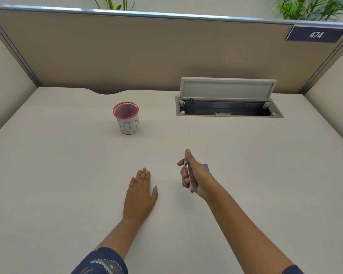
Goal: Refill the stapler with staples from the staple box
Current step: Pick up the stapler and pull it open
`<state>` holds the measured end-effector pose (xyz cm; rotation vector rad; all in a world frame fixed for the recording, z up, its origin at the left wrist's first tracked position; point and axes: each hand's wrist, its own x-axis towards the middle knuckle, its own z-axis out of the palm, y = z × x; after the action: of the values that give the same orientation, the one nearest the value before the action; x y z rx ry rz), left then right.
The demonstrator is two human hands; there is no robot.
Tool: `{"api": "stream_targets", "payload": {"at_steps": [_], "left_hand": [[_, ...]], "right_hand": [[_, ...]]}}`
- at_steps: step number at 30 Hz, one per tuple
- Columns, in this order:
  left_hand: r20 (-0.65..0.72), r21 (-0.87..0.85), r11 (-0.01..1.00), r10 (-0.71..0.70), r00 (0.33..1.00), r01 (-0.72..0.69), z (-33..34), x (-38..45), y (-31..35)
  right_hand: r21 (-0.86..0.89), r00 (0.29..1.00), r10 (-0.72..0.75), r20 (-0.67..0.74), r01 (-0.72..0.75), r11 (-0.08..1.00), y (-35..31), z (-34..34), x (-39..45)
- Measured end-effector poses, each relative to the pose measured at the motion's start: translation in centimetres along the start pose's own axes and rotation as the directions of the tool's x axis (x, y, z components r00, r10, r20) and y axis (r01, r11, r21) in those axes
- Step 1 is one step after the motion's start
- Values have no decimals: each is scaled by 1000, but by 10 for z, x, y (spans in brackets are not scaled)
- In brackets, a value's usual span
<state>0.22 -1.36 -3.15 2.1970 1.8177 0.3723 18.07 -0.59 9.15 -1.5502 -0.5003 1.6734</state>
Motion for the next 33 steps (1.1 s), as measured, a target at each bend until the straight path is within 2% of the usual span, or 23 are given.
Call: {"api": "stream_targets", "payload": {"at_steps": [3, 9, 14, 20, 33], "left_hand": [[-3, -1, 1000, 0, 1000, 0, 0, 0, 0], [-4, 2, 1000, 3, 1000, -3, 1, 1, -1], [-5, -6, 1000, 2, 1000, -2, 1, 1, -1], [-6, -17, 1000, -1, 1000, 0, 2, 0, -2], [-11, -14, 1000, -5, 1000, 5, 2, 0, -1]], "right_hand": [[103, 998, 19, 68, -26, 994, 1, -6, 2], [181, 989, 0, 146, -27, 983, 2, -8, 3], [185, 990, -24, 138, -2, 983, 3, -9, 1], [298, 991, -23, 132, -18, 954, 7, -11, 3], [206, 988, -22, 154, -10, 978, 9, -10, 2]]}}
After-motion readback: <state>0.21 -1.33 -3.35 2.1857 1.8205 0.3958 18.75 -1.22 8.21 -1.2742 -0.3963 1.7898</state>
